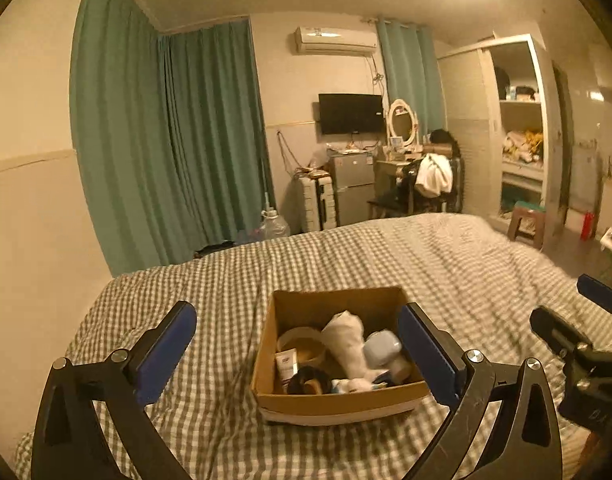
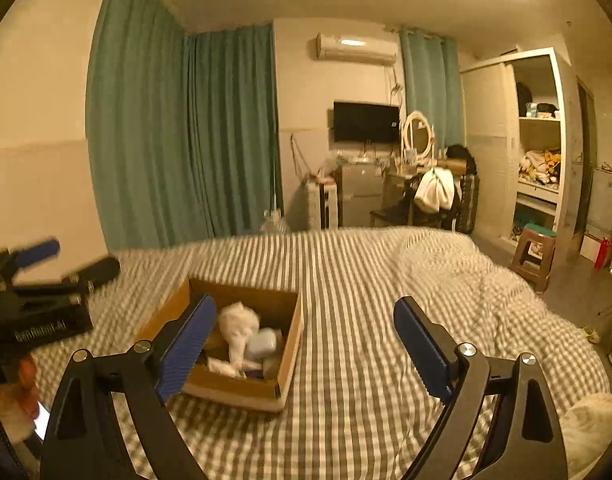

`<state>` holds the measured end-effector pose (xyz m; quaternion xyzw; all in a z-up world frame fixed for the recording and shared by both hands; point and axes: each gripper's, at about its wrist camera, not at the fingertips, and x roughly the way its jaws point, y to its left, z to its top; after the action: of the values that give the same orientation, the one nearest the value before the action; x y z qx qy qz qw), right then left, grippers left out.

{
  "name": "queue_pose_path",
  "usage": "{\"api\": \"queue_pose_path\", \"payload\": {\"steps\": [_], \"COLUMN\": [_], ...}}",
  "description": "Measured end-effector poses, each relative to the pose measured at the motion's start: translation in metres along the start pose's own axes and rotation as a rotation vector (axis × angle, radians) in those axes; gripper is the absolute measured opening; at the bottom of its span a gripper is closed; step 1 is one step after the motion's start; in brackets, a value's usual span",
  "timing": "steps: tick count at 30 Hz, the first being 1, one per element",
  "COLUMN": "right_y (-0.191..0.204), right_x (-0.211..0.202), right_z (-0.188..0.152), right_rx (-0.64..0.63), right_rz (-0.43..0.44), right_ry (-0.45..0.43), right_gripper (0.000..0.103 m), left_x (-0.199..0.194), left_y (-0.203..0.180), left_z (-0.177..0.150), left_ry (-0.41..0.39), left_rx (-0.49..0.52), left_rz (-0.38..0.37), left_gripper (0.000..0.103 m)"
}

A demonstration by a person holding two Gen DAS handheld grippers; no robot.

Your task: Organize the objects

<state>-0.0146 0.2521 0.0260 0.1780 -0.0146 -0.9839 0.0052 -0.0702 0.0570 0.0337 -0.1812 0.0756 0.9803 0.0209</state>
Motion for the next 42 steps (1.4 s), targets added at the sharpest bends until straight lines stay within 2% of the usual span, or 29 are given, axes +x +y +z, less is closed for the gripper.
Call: {"api": "queue_pose_path", "payload": {"steps": [2,5,10,14,24,42], "right_y": [0.002,0.002,0.018,0.024,0.024,0.025], "right_x": [0.013,0.028,0.044,0.049,0.048,0.051], "right_z": [-0.012,-0.029,-0.042,-0.047,-0.048,-0.049], "right_rx": [-0.004,0.051,0.015,0.003,-0.008,-0.004], "right_rz": [-0.004,0.043,0.042,0.036,0.007,0.008], "right_ry": [0.029,0.054,0.106,0.118,0.128,0.140], "right_gripper": [0.091,0.091,0.091,0.091,0.091,0.091], "left_x": [0.002,0.007,0.020,0.026,0.030,0.034], "left_y": [0.002,0.009,0.022,0.028,0.035,0.035], "left_z": [-0.012,-0.031,-0.052,-0.060,-0.066,-0.066], "left_ry": [-0.013,-0.003,0.066,0.090,0.118,0.129], "left_rx": [-0.004,-0.035,-0.073,-0.069,-0.075,-0.066], "left_rz": [0.025,0.035,0.032,0.043,0.047,0.049], "left_gripper": [0.103,0.103,0.103,0.103,0.103,0.103]}}
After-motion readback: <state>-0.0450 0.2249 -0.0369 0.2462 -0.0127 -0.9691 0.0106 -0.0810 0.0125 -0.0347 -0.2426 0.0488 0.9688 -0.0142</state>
